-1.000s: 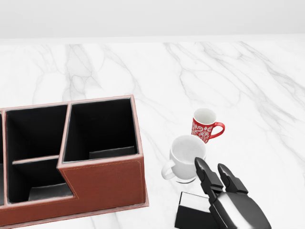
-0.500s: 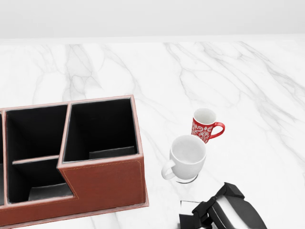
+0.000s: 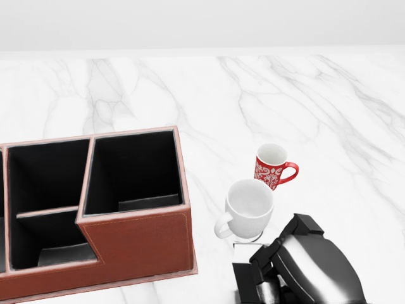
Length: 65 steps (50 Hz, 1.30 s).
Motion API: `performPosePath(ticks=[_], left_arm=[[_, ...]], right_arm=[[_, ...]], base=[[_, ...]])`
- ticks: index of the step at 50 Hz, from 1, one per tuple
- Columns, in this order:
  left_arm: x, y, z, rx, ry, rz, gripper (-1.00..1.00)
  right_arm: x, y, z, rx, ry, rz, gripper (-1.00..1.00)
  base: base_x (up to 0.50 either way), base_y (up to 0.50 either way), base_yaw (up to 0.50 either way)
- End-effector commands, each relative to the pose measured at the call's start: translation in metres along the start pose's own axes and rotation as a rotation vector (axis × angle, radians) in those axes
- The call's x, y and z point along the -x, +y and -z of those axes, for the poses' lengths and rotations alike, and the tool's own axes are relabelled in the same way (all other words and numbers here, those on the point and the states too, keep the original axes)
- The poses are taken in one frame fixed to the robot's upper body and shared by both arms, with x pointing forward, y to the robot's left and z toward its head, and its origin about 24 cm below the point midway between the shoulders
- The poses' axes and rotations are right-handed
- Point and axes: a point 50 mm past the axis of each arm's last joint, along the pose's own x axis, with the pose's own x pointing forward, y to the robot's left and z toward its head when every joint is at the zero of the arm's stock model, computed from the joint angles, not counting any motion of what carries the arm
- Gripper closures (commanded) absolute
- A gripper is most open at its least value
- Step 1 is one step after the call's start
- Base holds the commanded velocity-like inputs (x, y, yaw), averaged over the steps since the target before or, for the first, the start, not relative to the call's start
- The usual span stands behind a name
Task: Pick up the book and place it in the right compartment of the caddy.
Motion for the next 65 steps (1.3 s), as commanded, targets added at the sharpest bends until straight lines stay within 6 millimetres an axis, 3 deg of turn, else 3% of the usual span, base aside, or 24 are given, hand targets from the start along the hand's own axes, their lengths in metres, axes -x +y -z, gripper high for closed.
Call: performPosePath(ticks=[1, 25, 38, 45, 65], left_arm=[[-0.001, 0.0, -0.001, 0.0, -0.007, -0.001, -1.0], [-0.001, 0.001, -0.005, 0.003, -0.022, -0.001, -1.0], [-0.003, 0.0, -0.005, 0.005, -0.026, 0.0, -1.0], [-0.004, -0.001, -0.004, 0.008, -0.025, 0.002, -1.0], [-0.002, -0.002, 0.004, -0.002, 0.009, 0.009, -1.0]], right_arm=[[0.012, -0.037, -0.025, 0.097, -0.058, 0.168, 1.0], [0.04, -0.092, -0.055, 0.194, -0.071, 0.561, 1.0], [0.056, -0.152, -0.087, 0.331, -0.06, 0.988, 1.0], [0.039, -0.17, -0.104, 0.356, -0.11, 1.007, 1.0], [-0.036, -0.161, -0.134, 0.304, -0.358, 0.644, 1.0]], base=[[0.0, 0.0, 0.0], [0.0, 0.0, 0.0], [0.0, 0.0, 0.0], [0.0, 0.0, 0.0], [0.0, 0.0, 0.0]])
